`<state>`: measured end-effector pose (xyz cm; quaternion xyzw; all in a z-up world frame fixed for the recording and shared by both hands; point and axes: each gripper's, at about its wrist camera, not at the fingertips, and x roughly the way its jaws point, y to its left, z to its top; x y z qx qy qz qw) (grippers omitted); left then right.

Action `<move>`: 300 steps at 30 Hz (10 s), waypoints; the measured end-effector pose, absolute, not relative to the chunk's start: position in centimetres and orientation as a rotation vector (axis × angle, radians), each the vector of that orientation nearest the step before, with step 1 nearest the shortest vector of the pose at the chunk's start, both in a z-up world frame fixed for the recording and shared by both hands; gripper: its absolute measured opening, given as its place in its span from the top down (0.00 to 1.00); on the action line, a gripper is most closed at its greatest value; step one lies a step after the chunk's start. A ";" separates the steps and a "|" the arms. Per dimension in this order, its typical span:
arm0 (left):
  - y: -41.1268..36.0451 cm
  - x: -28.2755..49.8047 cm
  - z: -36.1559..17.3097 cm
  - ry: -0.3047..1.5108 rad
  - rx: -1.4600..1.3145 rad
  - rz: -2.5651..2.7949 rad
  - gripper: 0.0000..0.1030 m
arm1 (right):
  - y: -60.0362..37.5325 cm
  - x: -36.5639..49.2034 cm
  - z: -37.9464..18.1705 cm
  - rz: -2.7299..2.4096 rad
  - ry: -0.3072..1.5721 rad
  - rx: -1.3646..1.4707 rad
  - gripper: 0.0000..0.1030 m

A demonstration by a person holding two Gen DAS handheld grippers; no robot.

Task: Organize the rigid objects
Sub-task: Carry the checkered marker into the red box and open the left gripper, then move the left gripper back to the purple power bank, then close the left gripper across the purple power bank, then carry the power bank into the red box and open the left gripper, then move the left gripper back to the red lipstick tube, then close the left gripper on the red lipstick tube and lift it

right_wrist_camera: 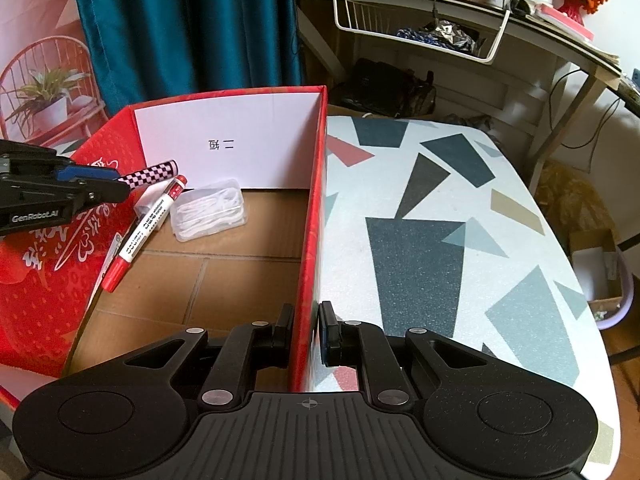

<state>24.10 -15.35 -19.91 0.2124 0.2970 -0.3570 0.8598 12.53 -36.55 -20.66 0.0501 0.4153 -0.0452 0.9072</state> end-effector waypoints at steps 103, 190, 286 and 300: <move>1.7 27.6 -24.3 0.691 0.228 -0.423 0.05 | -36.2 12.6 -20.7 -0.079 0.866 0.089 0.83; -15.8 22.5 -18.5 0.453 0.554 -0.743 0.14 | -36.7 12.3 -20.5 -0.086 0.854 0.118 0.89; -0.8 23.1 -25.8 0.800 0.069 -0.159 0.76 | -36.5 12.5 -20.6 -0.080 0.868 0.091 0.88; -3.3 22.8 -17.7 0.617 0.048 -0.397 0.95 | -36.5 12.5 -20.7 -0.080 0.866 0.100 0.88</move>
